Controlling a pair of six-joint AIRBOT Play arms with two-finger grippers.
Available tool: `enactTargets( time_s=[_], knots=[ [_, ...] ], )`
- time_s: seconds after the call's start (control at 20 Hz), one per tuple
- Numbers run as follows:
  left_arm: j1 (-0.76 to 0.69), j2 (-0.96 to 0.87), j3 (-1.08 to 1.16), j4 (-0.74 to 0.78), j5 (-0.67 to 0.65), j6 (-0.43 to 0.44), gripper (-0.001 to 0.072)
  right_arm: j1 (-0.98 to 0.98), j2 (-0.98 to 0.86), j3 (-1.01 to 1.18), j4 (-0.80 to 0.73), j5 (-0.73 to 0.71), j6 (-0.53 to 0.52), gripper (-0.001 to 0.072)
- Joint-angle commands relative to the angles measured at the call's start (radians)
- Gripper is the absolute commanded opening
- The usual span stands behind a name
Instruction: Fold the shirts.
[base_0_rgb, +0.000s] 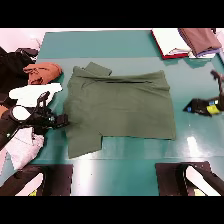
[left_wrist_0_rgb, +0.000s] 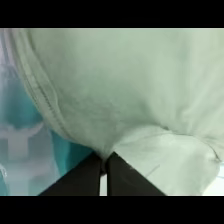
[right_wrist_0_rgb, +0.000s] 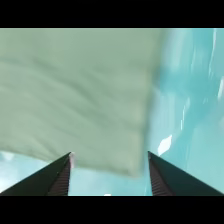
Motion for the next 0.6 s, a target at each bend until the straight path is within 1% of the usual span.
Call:
enactTargets(
  time_s=[0.0,0.1,0.15,0.2,0.4,0.45,0.55],
  knots=[
    [-0.001,0.001,0.037,-0.001,-0.014,0.022,0.0024,-0.143,-0.003,-0.224,-0.035,-0.037,0.002,0.0554],
    [-0.001,0.001,0.037,-0.001,-0.012,0.022,0.0024,-0.156,-0.003,-0.331,-0.035,-0.097,-0.005,0.0550],
    [-0.001,0.001,0.037,-0.002,-0.010,0.022,0.0024,-0.145,-0.011,-0.362,-0.031,-0.122,-0.005,0.0537],
    [-0.001,0.001,0.037,-0.008,-0.004,0.021,0.0024,-0.130,-0.028,-0.380,-0.011,-0.139,-0.006,0.0485],
    [-0.001,0.001,0.037,-0.032,0.003,0.021,0.0024,-0.006,-0.140,-0.374,0.093,-0.186,-0.014,0.0475],
    [-0.001,0.001,0.037,-0.032,0.001,0.023,0.0024,0.040,-0.164,-0.358,0.103,-0.196,-0.015,0.0394],
    [-0.001,0.006,0.047,-0.023,-0.015,0.037,0.0024,0.135,-0.179,-0.315,0.120,-0.203,-0.023,0.0283]
  ],
)
